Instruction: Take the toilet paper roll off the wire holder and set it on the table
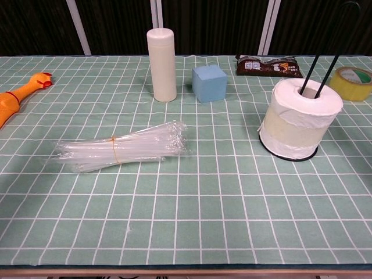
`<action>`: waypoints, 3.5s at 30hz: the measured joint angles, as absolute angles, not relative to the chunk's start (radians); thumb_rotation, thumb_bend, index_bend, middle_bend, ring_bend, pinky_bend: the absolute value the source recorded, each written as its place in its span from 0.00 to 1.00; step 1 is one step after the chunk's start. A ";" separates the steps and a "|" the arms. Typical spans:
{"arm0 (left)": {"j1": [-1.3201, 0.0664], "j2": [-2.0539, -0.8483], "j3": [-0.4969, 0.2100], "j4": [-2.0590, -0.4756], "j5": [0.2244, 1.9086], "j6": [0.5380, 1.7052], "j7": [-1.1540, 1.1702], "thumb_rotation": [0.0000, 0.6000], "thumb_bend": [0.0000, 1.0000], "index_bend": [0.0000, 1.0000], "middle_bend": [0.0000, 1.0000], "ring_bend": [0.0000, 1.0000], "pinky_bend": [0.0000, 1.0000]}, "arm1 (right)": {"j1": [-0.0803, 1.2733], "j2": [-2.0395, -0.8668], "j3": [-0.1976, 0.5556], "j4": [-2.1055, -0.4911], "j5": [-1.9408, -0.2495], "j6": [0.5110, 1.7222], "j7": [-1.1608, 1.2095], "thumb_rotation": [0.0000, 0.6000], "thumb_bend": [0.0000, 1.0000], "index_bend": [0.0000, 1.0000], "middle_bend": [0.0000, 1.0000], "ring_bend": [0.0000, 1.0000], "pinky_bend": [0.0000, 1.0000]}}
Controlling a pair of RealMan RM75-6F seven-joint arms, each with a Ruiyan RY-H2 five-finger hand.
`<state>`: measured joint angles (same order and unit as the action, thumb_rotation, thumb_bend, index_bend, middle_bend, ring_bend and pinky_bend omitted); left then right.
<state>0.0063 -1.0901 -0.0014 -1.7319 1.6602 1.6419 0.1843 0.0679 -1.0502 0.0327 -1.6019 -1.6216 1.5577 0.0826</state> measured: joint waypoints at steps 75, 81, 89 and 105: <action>0.002 -1.105 -0.016 -1.737 1.619 1.617 0.216 1.00 0.04 0.14 0.04 0.00 0.00 | 0.413 -1.767 0.385 -1.258 -1.011 1.006 0.493 1.00 0.00 0.00 0.00 0.00 0.00; 0.002 -1.107 -0.019 -1.739 1.609 1.616 0.218 1.00 0.04 0.14 0.04 0.00 0.00 | 0.434 -1.783 0.399 -1.230 -0.989 0.955 0.500 1.00 0.00 0.00 0.00 0.00 0.00; 0.003 -1.108 -0.021 -1.740 1.604 1.618 0.220 1.00 0.04 0.14 0.04 0.00 0.00 | 0.451 -1.794 0.411 -1.192 -0.995 0.916 0.541 1.00 0.00 0.00 0.01 0.00 0.00; 0.004 -1.115 -0.020 -1.742 1.606 1.619 0.232 1.00 0.04 0.14 0.04 0.00 0.00 | 0.400 -1.753 0.428 -1.310 -1.016 1.017 0.545 1.00 0.00 0.37 0.32 0.07 0.00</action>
